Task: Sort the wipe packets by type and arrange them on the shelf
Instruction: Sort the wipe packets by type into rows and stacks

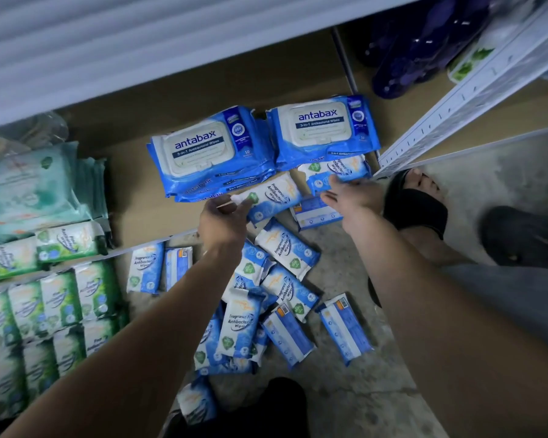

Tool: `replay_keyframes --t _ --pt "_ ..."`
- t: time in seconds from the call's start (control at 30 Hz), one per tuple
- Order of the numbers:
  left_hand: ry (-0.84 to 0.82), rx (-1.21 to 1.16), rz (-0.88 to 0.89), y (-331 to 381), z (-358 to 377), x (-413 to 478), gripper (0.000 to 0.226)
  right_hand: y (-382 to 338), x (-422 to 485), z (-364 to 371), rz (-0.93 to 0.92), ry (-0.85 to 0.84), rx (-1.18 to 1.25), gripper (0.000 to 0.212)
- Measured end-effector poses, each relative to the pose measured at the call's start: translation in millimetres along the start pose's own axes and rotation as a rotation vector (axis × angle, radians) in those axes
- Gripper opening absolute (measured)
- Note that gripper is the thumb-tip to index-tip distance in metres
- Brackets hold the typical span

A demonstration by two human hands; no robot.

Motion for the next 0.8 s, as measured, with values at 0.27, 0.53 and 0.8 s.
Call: replay_keyframes --t 0.27,0.53,0.8 --pt "-0.01 0.14 0.027 0 17 -9 0.026 -7 -12 -12 -0.462 0.18 -0.408 0.025" --pt "-0.064 0.266 0.132 4 15 -23 0.041 -9 -31 1 -1.171 -0.041 -1.125 0.041" --pt "-0.241 0.217 0.201 3 32 -31 0.047 -22 -24 4 -0.883 0.058 -1.215 0.049"
Point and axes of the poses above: each hand's wrist, its own x-axis towards the middle knuckle, its own z-axis out of the palm, y = z × x, the point moved 3 cm from there along x, towards the middle knuckle, and after that the axes turned 3 degrees about -z, right-handed, at the moved point
